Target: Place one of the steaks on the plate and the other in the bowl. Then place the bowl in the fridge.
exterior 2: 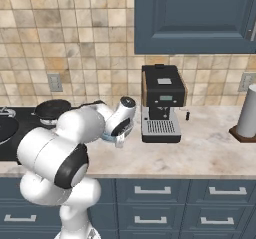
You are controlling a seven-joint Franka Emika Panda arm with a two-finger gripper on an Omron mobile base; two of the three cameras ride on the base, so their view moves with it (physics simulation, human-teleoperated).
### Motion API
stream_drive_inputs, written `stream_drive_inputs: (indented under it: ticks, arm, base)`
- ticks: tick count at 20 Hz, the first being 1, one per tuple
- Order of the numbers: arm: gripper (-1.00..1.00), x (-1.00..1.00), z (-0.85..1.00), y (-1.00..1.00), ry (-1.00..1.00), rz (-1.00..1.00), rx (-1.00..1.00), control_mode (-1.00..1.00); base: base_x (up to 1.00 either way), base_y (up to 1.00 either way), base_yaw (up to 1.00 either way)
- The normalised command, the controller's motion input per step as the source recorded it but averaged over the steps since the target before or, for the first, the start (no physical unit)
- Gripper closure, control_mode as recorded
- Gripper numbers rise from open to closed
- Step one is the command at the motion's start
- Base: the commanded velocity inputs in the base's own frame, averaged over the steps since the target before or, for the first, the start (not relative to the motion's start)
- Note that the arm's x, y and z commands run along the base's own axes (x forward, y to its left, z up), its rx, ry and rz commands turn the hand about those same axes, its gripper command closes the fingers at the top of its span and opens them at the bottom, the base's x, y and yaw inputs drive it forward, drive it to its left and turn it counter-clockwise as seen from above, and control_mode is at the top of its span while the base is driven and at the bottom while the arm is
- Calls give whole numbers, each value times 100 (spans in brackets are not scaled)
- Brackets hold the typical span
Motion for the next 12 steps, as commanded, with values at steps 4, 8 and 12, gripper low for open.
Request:
stream_drive_inputs:
  ticks: [4,8,12]
  arm:
    - [100,-53,23,20,-10,0,-6,-100]
    - [100,-51,61,15,-5,0,0,-100]
    - [100,-71,77,5,-2,0,0,-100]
  base:
    - [0,0,0]
    - [0,0,0]
    - [0,0,0]
